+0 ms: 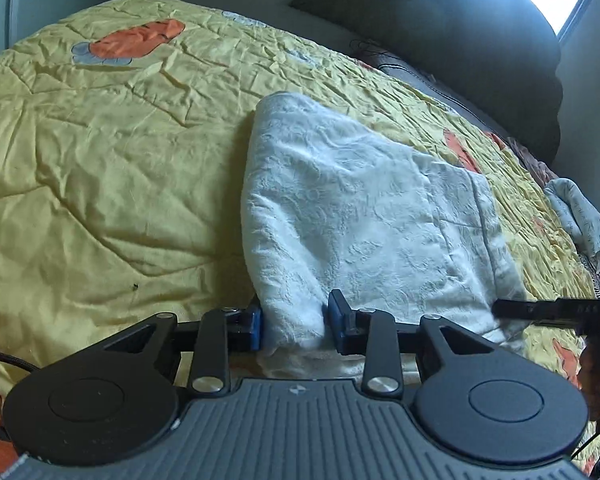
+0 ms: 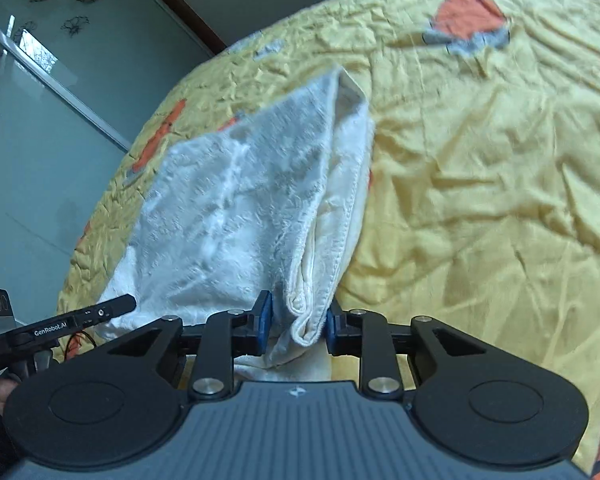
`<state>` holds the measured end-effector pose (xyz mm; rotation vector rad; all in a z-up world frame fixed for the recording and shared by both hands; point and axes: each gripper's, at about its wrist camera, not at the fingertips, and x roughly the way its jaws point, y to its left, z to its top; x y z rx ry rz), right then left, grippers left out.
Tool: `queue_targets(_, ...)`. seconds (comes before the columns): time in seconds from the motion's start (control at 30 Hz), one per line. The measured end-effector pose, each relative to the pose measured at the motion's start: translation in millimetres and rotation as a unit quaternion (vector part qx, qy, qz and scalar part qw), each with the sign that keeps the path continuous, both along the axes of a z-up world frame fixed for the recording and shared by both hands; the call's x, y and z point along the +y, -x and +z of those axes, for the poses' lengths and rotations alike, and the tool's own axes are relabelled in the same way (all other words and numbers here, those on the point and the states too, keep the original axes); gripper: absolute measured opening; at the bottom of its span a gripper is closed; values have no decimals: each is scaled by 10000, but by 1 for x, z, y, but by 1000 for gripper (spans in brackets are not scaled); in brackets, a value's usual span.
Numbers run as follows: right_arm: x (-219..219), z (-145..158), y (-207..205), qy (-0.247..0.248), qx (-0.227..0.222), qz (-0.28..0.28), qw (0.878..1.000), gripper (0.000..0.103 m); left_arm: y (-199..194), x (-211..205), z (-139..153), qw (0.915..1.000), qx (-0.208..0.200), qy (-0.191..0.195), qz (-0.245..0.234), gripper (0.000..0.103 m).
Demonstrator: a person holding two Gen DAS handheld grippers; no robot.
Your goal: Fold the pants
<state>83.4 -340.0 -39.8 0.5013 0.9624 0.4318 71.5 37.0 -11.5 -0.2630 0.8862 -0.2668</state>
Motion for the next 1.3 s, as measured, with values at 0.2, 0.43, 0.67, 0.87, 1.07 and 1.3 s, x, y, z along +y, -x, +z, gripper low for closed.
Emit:
queue_targets(0.2, -15, -7, 10, -571, 49, -337, 9978, 39, 0, 2, 1, 10000, -6, -13, -45, 34)
queue_targets(0.43, -32, 16, 38, -740, -250, -855, 9933, 67, 4, 7, 2, 9999, -70, -85, 103, 57)
queue_targets(0.67, 11, 15, 52, 92, -292, -333, 9990, 68, 8, -4, 6, 9996, -103, -261, -51, 63)
queue_targets(0.87, 23, 13, 56, 825, -434, -65, 9956, 28, 13, -1, 7, 9993, -123, -247, -247, 43)
queue_targets(1.07, 2, 7, 55, 634, -118, -5, 9979, 15, 14, -1, 8, 9984, -154, -411, -352, 36)
queue_targets(1.3, -25, 17, 51, -127, -109, -304, 9994, 29, 20, 12, 24, 9967, -581, -471, -316, 54)
